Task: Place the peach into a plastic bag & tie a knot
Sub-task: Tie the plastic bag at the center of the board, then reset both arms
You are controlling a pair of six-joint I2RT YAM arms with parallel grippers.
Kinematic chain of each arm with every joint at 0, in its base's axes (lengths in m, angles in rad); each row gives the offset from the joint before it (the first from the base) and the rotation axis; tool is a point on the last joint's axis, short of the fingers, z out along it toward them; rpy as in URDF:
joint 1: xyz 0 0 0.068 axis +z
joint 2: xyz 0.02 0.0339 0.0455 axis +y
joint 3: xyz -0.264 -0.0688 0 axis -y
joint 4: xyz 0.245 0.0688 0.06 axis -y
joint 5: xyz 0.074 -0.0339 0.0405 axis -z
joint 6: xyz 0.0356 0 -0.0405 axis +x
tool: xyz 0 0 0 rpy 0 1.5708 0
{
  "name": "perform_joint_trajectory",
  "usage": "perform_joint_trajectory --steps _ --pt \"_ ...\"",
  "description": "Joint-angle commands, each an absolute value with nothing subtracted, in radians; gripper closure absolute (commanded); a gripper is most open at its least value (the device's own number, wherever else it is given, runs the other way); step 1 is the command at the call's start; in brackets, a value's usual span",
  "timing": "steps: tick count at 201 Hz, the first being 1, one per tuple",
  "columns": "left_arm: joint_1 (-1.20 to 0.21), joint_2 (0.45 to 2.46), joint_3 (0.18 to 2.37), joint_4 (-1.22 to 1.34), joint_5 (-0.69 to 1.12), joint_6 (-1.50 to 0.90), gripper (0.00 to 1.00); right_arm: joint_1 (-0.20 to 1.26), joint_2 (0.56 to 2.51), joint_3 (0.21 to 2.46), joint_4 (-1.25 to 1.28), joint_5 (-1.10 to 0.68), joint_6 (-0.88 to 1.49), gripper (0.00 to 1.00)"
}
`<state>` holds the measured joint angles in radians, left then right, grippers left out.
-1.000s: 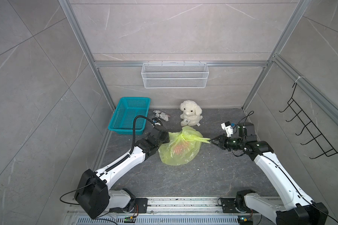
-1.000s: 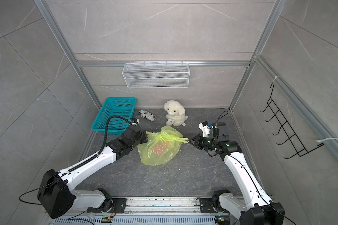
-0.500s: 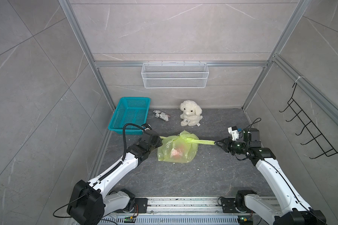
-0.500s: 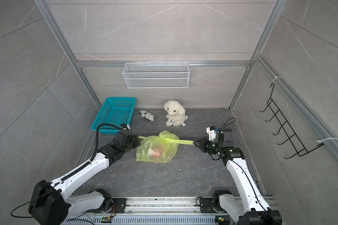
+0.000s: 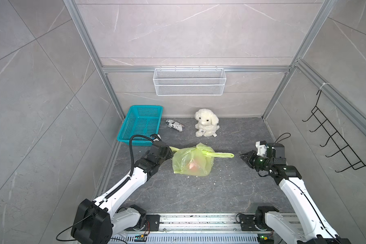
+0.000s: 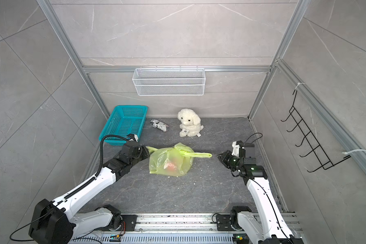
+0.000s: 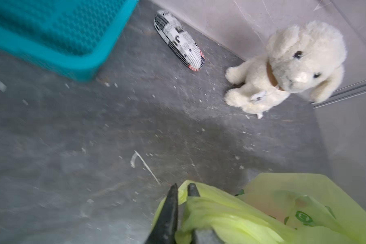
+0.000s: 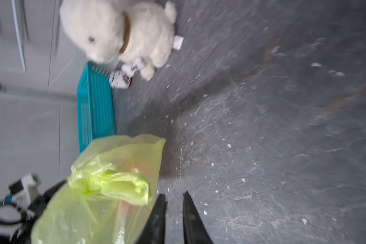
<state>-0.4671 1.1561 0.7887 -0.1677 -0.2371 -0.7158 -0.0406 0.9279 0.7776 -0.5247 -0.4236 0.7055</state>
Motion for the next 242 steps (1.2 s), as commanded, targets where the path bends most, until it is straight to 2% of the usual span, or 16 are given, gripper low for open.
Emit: perform_joint_trajectory --steps 1,11,47,78,90,94,96,99,140,147,150,182,196,221,242 --pt "-0.446 1.142 0.839 -0.195 -0.313 -0.671 0.54 -0.049 0.891 0.771 -0.502 -0.293 0.716 0.68" --pt "-0.447 1.134 0.851 -0.212 -0.316 -0.664 0.46 -0.049 0.88 0.769 -0.493 -0.281 0.721 0.61" --pt "-0.448 1.093 0.895 -0.253 -0.278 -0.648 0.24 -0.049 0.843 0.794 -0.514 -0.191 0.715 0.61" --pt "-0.471 1.114 0.951 -0.229 -0.124 -0.621 0.2 -0.049 0.815 0.815 -0.529 -0.15 0.719 0.58" --pt "-0.482 1.127 0.97 -0.204 -0.059 -0.622 0.18 -0.049 0.801 0.826 -0.551 -0.114 0.718 0.53" --pt "-0.485 1.13 0.978 -0.197 -0.041 -0.619 0.1 -0.049 0.795 0.83 -0.555 -0.098 0.717 0.51" --pt "-0.486 1.132 0.985 -0.195 -0.038 -0.618 0.03 -0.049 0.793 0.832 -0.558 -0.098 0.717 0.5" --pt "-0.488 1.135 0.994 -0.199 -0.033 -0.612 0.01 -0.049 0.789 0.834 -0.561 -0.082 0.716 0.49" --pt "-0.494 1.093 1.223 -0.412 -0.175 -0.473 0.0 -0.049 0.672 0.878 -0.667 0.173 0.72 0.2" --pt "-0.494 1.076 1.254 -0.434 -0.209 -0.437 0.0 -0.049 0.65 0.883 -0.677 0.221 0.726 0.05" --pt "-0.494 1.069 1.265 -0.44 -0.222 -0.416 0.0 -0.049 0.641 0.887 -0.68 0.239 0.728 0.01" --pt "-0.475 0.997 1.301 -0.458 -0.531 -0.252 0.0 -0.049 0.652 0.913 -0.649 0.294 0.704 0.01" --pt "-0.414 0.964 1.262 -0.419 -0.592 -0.212 0.0 -0.048 0.685 0.906 -0.6 0.268 0.659 0.01" --pt "-0.21 0.882 1.122 -0.333 -0.499 -0.3 0.0 -0.049 0.781 0.83 -0.405 0.19 0.521 0.0" --pt "-0.055 0.853 0.96 -0.224 -0.379 -0.369 0.0 -0.047 0.884 0.716 -0.133 0.055 0.441 0.0"
